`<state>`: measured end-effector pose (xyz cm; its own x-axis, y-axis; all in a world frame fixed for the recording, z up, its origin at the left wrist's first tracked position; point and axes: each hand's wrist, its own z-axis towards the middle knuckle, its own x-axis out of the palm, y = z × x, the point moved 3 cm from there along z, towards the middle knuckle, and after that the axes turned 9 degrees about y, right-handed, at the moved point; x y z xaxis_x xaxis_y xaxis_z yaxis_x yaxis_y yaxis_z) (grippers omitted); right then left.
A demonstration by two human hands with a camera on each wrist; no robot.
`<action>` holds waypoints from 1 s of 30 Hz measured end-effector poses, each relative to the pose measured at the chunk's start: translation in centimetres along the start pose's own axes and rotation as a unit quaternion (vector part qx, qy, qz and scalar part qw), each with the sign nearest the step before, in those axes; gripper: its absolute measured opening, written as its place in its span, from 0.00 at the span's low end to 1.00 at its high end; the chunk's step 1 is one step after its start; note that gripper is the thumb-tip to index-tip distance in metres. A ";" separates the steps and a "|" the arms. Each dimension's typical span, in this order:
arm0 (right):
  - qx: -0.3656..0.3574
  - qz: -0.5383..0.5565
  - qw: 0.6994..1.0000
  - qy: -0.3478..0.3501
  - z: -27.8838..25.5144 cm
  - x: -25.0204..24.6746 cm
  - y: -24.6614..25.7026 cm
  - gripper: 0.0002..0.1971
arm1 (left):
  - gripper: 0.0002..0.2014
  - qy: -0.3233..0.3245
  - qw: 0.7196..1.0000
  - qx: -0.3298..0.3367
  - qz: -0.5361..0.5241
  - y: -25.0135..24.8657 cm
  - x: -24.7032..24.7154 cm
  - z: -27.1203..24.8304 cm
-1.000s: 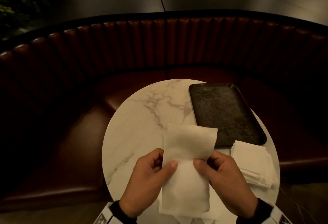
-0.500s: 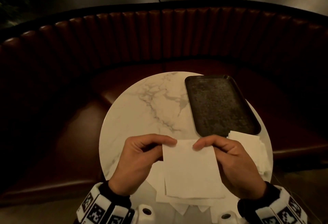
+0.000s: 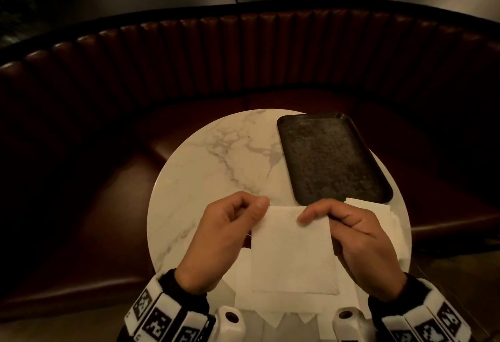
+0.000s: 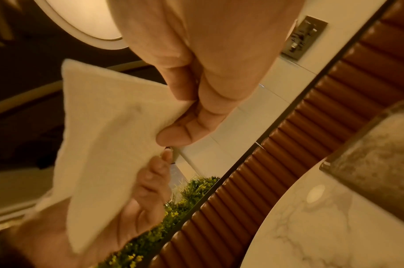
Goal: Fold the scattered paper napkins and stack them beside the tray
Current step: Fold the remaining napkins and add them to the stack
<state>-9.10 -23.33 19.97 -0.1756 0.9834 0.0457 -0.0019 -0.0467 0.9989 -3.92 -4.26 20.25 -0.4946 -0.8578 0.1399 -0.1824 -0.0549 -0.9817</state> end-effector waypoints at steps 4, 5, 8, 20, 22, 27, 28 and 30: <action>-0.020 -0.069 0.997 0.017 -0.1 -0.7 0.5 0.20 | 0.10 -0.020 0.998 0.024 0.063 0.3 0.1 -0.2; -0.024 -0.073 0.997 0.029 -0.1 -0.9 1.0 0.25 | 0.09 -0.025 0.995 0.034 0.089 0.2 0.1 -0.4; -0.028 -0.127 0.990 0.048 0.8 -0.5 2.2 0.24 | 0.08 -0.022 0.986 0.058 0.157 -0.2 0.5 -0.8; 0.072 -0.165 0.983 -0.021 0.2 0.9 0.0 0.04 | 0.07 -0.067 0.981 0.065 0.172 0.8 -0.5 -2.0; 0.078 -0.164 0.983 -0.039 -0.4 0.0 -0.3 0.05 | 0.06 -0.080 0.980 0.069 0.168 1.2 -0.4 -1.8; 0.096 -0.144 0.983 -0.058 -1.2 0.0 -2.2 0.03 | 0.07 -0.079 0.980 0.050 0.175 3.3 0.9 -1.0; 0.102 -0.141 0.984 -0.048 -1.2 0.1 -2.8 0.04 | 0.06 -0.072 0.980 0.045 0.179 3.8 1.3 -0.7; 0.111 -0.154 0.981 -0.041 -1.3 0.1 -4.0 0.01 | 0.05 -0.056 0.981 0.032 0.185 5.0 2.0 -0.2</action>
<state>-10.41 -23.30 15.97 -0.1208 0.9562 -0.2665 0.1731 0.2847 0.9429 -5.94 -6.13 15.63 -0.4205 -0.8751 -0.2398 0.0480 0.2425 -0.9690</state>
